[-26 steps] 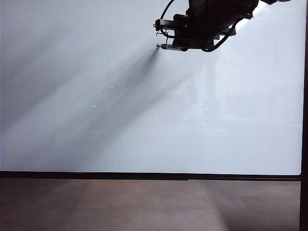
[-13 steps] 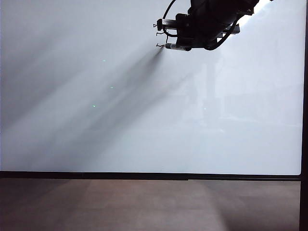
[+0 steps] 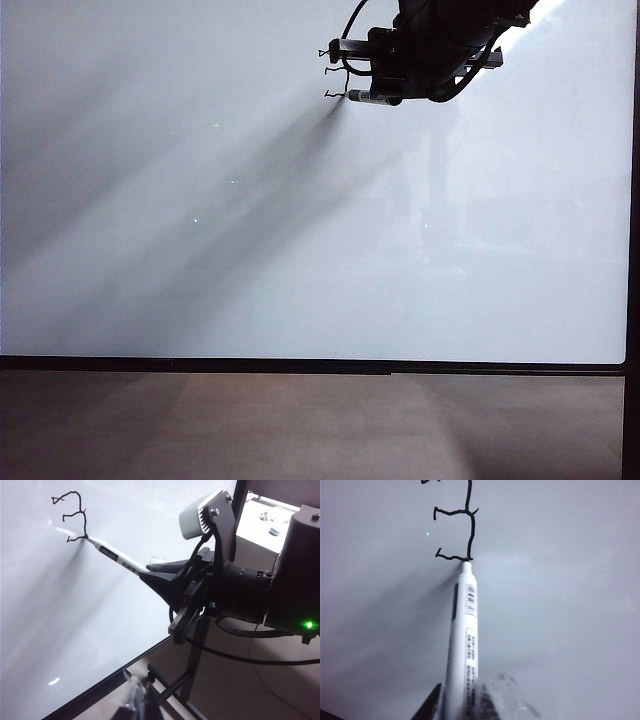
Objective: Reach to the right to find the marker pen, pick it up, and write the number 3 on the whiteboard.
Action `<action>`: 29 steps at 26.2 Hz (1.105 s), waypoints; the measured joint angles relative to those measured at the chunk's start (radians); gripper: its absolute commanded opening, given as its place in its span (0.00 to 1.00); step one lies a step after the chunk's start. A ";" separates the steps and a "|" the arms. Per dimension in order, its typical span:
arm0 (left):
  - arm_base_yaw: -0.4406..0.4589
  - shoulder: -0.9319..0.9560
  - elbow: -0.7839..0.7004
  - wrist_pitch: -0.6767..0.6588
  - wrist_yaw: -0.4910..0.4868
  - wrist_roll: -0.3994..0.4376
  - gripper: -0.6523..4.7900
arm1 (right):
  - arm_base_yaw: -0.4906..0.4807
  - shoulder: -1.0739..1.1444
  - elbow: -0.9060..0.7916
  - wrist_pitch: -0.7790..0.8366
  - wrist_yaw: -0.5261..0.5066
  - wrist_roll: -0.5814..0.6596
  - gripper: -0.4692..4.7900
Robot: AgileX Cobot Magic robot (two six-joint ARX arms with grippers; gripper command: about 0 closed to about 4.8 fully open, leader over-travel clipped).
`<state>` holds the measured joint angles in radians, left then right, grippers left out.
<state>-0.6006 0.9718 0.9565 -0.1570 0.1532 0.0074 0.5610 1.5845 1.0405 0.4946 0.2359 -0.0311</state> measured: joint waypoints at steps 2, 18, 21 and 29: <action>0.000 0.000 0.000 -0.003 0.000 0.000 0.11 | 0.000 0.000 0.000 0.000 0.000 0.000 0.17; 0.000 0.000 0.000 -0.016 -0.016 0.000 0.11 | -0.005 -0.258 0.000 -0.219 0.009 0.007 0.17; 0.000 0.000 0.000 -0.017 -0.016 0.000 0.11 | -0.005 -0.367 0.000 -0.315 0.072 0.007 0.17; 0.000 0.000 0.000 -0.018 -0.040 0.000 0.11 | -0.007 -0.586 0.000 -0.573 0.270 0.004 0.17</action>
<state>-0.6006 0.9718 0.9565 -0.1753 0.1127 0.0071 0.5541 0.9989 1.0405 -0.0784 0.5056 -0.0273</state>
